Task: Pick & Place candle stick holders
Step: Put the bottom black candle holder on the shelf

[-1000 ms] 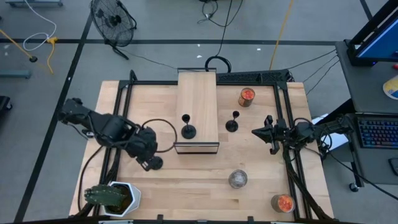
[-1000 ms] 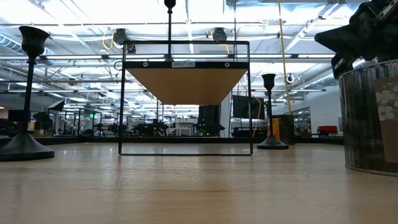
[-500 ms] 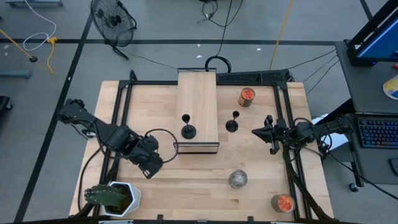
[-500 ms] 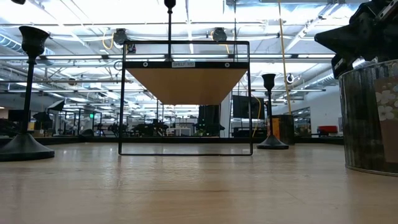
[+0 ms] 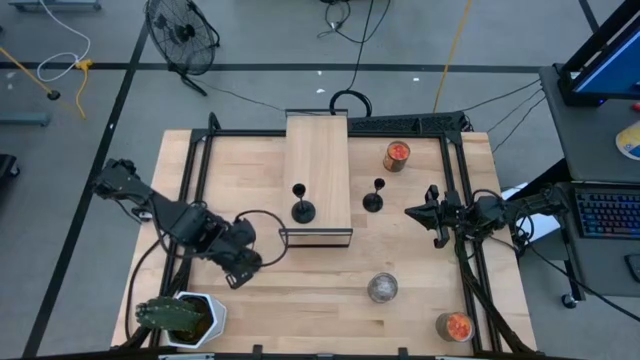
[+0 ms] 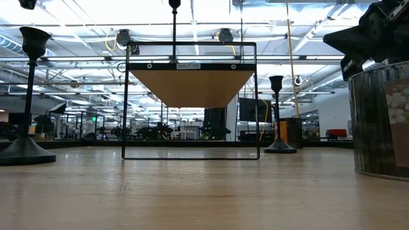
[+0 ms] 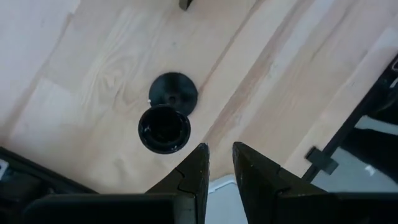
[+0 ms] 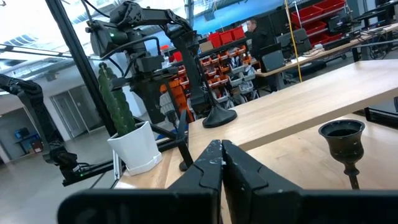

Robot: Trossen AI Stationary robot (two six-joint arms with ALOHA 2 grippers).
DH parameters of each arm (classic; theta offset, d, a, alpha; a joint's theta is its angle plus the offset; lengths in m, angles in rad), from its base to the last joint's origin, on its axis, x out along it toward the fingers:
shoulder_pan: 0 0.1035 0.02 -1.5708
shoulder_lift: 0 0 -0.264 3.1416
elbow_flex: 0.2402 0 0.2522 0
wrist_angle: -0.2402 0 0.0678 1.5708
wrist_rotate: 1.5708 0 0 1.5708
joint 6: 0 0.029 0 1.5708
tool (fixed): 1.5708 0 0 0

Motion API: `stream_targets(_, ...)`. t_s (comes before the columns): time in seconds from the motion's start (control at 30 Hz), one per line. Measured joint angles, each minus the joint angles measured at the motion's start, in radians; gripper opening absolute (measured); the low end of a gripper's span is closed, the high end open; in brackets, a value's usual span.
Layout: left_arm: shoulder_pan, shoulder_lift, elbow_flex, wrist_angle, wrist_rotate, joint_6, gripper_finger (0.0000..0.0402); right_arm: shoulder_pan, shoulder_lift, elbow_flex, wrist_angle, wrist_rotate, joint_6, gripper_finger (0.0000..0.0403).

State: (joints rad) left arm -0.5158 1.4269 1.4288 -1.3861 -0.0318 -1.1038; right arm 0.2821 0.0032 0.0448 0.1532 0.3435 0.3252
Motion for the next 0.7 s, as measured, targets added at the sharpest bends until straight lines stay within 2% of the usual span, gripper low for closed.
stream_targets(0.27, -0.008, 0.000, 0.000, 0.001, -0.052, 0.043, 0.0078, 0.000, 0.000, 0.000, 0.000, 0.000, 0.000, 0.0000)
stream_targets(0.7, -0.011, 0.033, 0.001, 0.053, -0.030, 0.061, 0.0078, 0.000, 0.000, 0.000, 0.000, 0.000, 0.000, 0.0000)
